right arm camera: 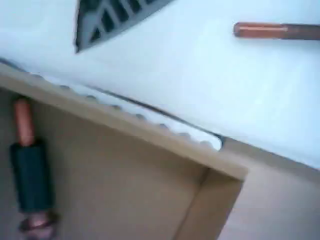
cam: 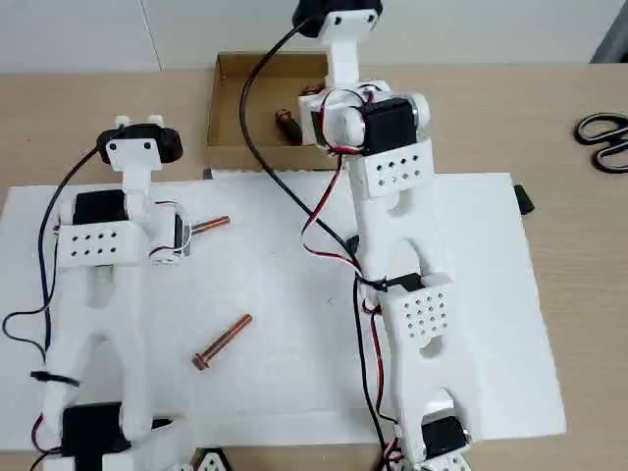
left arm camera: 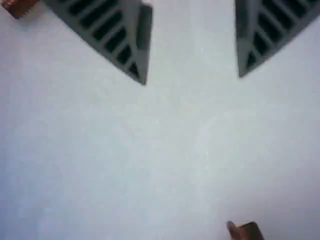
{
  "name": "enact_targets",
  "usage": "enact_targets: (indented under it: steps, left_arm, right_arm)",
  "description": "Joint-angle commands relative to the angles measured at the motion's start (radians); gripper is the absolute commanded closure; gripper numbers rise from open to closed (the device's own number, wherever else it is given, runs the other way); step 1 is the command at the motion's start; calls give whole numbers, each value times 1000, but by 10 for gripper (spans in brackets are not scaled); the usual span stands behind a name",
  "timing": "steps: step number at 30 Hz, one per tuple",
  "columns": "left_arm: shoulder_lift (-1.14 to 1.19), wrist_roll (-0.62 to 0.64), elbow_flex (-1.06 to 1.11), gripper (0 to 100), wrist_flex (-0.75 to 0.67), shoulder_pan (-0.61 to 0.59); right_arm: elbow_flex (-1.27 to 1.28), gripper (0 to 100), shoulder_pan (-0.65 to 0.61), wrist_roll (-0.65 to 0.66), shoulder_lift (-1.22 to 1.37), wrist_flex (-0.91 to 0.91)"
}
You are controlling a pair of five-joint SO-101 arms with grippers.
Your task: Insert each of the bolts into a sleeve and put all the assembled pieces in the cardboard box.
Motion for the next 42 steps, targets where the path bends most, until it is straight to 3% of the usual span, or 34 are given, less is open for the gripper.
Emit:
enact_targets:
  steps: [1,9,14,33,42]
  left_arm:
    - [-49,-3,-7,892,20,2]
    - [-143,-6,-4,892,72,-2]
    - [-215,-35,-4,892,71,-2]
    - [-485,-92,-1,892,72,2]
    - [-675,-183,208,892,-5,2]
  right_arm:
    - [101,783,-36,-48,-127,28]
    - [781,783,-73,-213,-538,15]
    - [1022,783,-36,-339,-641,12]
    - [1241,783,7,-545,-567,2]
    - [1241,783,7,-621,-506,-59]
